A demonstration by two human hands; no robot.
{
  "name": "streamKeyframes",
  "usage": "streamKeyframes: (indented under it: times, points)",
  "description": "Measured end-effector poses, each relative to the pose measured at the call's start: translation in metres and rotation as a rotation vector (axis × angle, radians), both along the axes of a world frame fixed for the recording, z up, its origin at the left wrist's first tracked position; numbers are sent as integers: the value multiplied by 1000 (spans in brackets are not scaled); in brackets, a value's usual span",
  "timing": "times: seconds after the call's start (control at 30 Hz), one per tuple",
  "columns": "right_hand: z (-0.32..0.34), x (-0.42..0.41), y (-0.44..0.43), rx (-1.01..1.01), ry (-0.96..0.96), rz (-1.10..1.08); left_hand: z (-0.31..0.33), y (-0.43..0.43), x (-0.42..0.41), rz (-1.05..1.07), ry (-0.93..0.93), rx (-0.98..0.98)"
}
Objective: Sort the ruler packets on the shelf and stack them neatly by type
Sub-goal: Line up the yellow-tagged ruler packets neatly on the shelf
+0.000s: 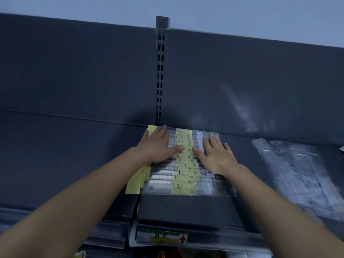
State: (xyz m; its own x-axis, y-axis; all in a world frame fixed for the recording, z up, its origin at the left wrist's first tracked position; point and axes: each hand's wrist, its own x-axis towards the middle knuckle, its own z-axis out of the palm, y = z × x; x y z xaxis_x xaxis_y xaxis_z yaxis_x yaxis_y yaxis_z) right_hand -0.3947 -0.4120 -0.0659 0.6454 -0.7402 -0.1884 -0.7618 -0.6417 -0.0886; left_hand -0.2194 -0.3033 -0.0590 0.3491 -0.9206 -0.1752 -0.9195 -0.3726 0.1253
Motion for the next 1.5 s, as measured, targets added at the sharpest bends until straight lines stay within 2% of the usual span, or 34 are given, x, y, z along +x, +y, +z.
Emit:
streamKeyframes:
  times: [0.43, 0.53, 0.77, 1.3, 1.5]
  points:
    - [1, -19, 28, 23, -26, 41, -3, 27, -15, -85, 3, 21]
    - [-1, -29, 40, 11, -46, 50, -7, 42, -25, -55, 24, -75]
    - [-4, -47, 61, 13, -34, 48, -11, 68, -42, -80, 5, 35]
    - [2, -65, 89, 14, 12, 110, -10, 97, -57, -27, 37, 79]
    - [15, -59, 70, 14, -150, 18, 3, 78, -37, 82, 71, -104]
